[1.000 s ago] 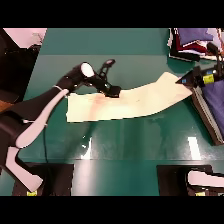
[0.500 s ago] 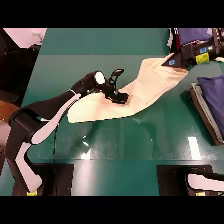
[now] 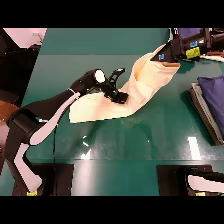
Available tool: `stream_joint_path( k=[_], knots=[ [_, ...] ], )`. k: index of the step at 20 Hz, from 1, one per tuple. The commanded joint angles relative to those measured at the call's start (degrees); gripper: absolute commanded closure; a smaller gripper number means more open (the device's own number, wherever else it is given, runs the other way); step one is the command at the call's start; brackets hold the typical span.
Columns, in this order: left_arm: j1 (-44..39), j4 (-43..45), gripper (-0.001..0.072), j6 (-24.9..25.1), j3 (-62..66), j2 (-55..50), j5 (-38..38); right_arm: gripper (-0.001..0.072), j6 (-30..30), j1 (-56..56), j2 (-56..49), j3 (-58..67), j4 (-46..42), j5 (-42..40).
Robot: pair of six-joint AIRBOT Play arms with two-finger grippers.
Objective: Fold the shirts.
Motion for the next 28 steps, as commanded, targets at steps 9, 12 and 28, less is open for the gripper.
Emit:
stream_joint_path(
  k=[9,12,28],
  knots=[
    [17.5,12.4,0.0683,0.6,0.5,17.5,-10.3,0.0701,-2.7,12.9,-5.3,0.2,0.5,-4.9],
    [23.9,13.8,0.0682,2.3,0.5,22.9,-11.1,0.0699,-6.0,23.1,-11.2,0.2,0.9,-13.0],
    [39.8,13.0,0.0682,3.6,-7.5,36.8,-23.0,0.0252,-5.8,22.6,-13.4,-7.8,-9.1,-10.1]
  ],
)
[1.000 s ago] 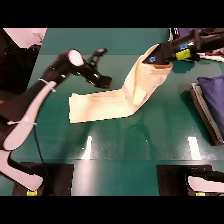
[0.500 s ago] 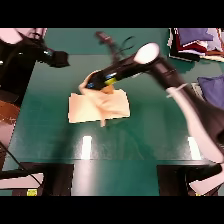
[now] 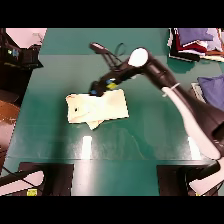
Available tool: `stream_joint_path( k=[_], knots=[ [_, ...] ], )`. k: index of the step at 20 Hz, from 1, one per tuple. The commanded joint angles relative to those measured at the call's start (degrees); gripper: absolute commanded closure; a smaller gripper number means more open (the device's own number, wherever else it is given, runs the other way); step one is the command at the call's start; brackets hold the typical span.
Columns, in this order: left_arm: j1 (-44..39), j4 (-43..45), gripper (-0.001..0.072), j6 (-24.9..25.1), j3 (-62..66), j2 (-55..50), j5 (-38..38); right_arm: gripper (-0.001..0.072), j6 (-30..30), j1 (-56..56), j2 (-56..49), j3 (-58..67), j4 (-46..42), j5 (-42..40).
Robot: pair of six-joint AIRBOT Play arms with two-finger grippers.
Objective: Fold the shirts.
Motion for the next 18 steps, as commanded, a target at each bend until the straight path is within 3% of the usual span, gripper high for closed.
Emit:
stream_joint_path(
  k=[1,4,5,6,7,10,18],
  knots=[
    [0.8,-0.9,0.0682,0.2,-7.8,3.3,-2.1,0.0252,2.4,-8.4,7.7,-12.9,-3.7,6.0],
    [0.8,-4.6,0.0680,0.2,-18.8,4.9,-1.9,0.0253,2.4,-15.7,13.4,-24.6,-3.7,2.4],
    [0.8,-7.0,0.0616,1.1,-21.9,4.9,-1.6,0.0253,2.4,-17.5,14.7,-27.5,-3.7,1.5],
    [0.8,-10.3,0.0318,3.3,-25.0,4.9,-1.3,0.0252,2.6,-19.2,15.8,-30.0,-3.6,1.0],
    [0.6,-13.8,0.0183,5.4,-27.8,4.9,-1.0,0.0253,2.6,-20.7,16.7,-32.1,-3.2,0.5],
    [-1.4,-16.5,0.0201,7.3,-33.7,4.9,1.6,0.0252,2.6,-23.1,18.9,-37.6,-2.8,-1.7],
    [-9.6,-5.2,0.0202,4.0,-39.8,4.8,6.2,0.0253,2.6,-23.5,19.6,-40.9,-1.7,-3.1]
  ],
)
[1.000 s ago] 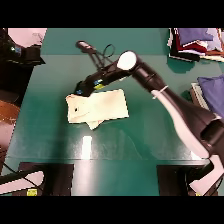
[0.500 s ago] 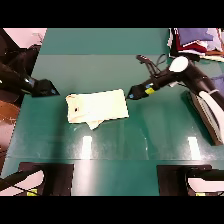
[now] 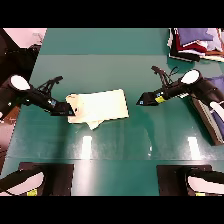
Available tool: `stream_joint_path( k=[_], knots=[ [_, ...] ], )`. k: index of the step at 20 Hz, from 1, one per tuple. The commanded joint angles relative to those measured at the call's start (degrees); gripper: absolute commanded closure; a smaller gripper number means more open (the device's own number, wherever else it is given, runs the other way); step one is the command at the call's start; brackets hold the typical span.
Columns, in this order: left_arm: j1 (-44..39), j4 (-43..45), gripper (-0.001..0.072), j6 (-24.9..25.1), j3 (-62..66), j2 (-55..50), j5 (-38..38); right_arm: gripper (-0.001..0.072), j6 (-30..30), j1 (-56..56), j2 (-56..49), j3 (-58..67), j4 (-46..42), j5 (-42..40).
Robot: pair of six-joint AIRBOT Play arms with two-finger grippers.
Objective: Fold the shirts.
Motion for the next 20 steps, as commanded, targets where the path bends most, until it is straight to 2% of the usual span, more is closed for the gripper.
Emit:
stream_joint_path(
  k=[1,2,3,6,9,10,11,12,13,14,15,16,18,19,20],
  knots=[
    [-1.7,3.3,0.0204,-1.4,-1.6,0.0,2.9,0.0253,0.0,-0.3,0.3,-0.8,0.2,-0.7],
    [-1.7,3.2,0.0352,-1.7,-1.6,0.0,4.2,0.0252,0.0,-0.3,0.3,-0.8,0.2,-0.7],
    [-1.7,3.2,0.0676,-1.6,-1.6,0.0,5.0,0.0252,0.0,-0.3,0.3,-0.8,0.2,-0.7],
    [-1.7,5.5,0.0683,-1.2,-1.6,0.1,2.2,0.0253,0.0,-0.3,0.3,-0.8,0.1,-0.3],
    [-1.7,13.7,0.0681,-1.5,-1.7,0.2,-5.2,0.0253,0.0,-0.3,0.3,-0.8,0.1,0.2],
    [-1.7,16.2,0.0679,-3.2,-1.7,0.2,-5.6,0.0252,0.0,-0.3,0.3,-0.8,0.2,0.2],
    [-1.7,18.3,0.0547,-4.9,-1.7,0.2,-5.2,0.0252,0.0,-0.3,0.3,-0.8,0.2,0.0],
    [-1.7,19.8,0.0177,-6.3,-1.6,0.2,-4.1,0.0252,0.0,-0.3,0.3,-0.8,0.2,-0.3],
    [-1.7,20.4,-0.0002,-7.8,-1.5,0.2,-2.4,0.0251,0.0,-0.3,0.3,-0.8,0.2,-0.4],
    [-1.7,20.2,0.0099,-7.9,-0.9,0.2,-1.6,0.0250,0.0,-0.3,0.2,-0.9,0.2,-1.0],
    [-1.7,19.0,0.0108,-7.9,0.6,0.2,-1.3,0.0206,0.0,-0.3,0.0,-0.9,0.2,-2.1],
    [-1.7,16.5,0.0109,-8.1,2.4,0.2,-1.1,0.0111,0.5,-0.3,-0.8,-0.9,1.1,-3.2],
    [-1.7,8.7,0.0110,-6.5,6.0,0.2,-0.9,0.0108,0.4,-0.3,-4.2,-0.8,5.7,-4.1],
    [-1.7,4.8,0.0144,-5.1,7.4,0.2,-0.3,0.0107,0.3,-0.3,-6.5,-0.8,8.7,-4.2],
    [-1.7,1.9,0.0361,-3.8,8.2,0.2,0.6,0.0108,-0.5,-0.3,-8.9,-0.8,12.0,-4.4]
  ],
)
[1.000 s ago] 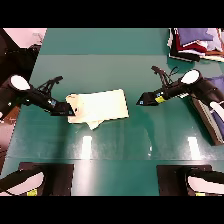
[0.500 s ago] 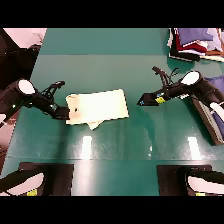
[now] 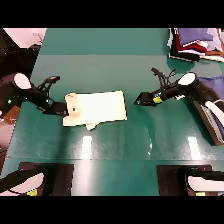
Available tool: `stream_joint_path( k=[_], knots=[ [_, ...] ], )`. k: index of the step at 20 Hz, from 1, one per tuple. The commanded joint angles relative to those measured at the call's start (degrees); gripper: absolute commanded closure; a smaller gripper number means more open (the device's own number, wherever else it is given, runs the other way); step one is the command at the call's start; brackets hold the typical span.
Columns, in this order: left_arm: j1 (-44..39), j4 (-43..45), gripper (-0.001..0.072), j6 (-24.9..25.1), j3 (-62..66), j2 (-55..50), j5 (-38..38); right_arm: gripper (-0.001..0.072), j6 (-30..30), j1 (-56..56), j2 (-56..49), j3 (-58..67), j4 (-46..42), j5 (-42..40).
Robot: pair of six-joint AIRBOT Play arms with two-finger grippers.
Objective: Fold the shirts.
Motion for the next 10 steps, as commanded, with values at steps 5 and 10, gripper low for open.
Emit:
stream_joint_path(
  k=[5,10],
  knots=[
    [0.0,-15.2,0.0681,6.2,3.9,0.0,8.2,0.0116,-9.0,1.8,-14.5,0.4,25.4,-2.1],
    [0.0,-15.4,0.0681,6.2,3.9,0.0,8.6,0.0116,-8.9,9.7,-21.0,10.2,25.3,-2.1]
  ],
)
